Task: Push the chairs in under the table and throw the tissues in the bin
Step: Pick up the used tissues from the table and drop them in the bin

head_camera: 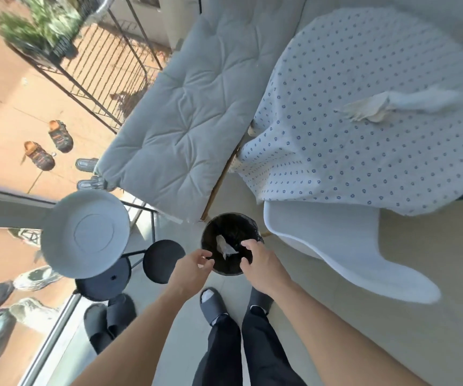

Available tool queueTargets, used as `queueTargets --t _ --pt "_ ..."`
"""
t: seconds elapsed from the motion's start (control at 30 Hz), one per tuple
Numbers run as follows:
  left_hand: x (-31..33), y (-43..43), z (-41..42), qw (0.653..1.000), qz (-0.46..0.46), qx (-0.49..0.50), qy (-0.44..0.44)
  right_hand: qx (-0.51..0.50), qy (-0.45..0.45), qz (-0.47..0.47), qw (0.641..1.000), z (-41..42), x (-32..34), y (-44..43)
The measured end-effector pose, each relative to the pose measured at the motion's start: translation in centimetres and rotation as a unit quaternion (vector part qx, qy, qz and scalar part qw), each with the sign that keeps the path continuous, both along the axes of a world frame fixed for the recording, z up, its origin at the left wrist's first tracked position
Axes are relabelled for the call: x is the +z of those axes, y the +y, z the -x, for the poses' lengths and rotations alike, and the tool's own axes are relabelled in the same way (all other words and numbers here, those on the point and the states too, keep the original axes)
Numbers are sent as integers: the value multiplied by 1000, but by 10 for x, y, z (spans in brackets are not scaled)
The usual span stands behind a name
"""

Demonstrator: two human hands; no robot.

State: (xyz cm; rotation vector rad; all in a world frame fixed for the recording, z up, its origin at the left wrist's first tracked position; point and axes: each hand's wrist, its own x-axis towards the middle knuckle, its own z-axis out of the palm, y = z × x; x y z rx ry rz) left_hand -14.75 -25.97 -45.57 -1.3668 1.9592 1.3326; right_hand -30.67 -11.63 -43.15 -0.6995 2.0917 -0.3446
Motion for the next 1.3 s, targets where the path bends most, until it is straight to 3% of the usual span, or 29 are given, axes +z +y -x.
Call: queueTargets --t 0.27,0.5,0.97,1.3 --pt "149 25 -24 998 -6 -12 69 -45 30 40 998 -18 169 25" --pt "205 20 -10 991 22 -72 112 -74 85 62 992 5 233 54" --pt "274 -24 139 965 102 -160 179 -193 151 102 964 140 273 107" --pt "248 -34 279 972 68 -154 165 -250 137 98 953 292 247 122"
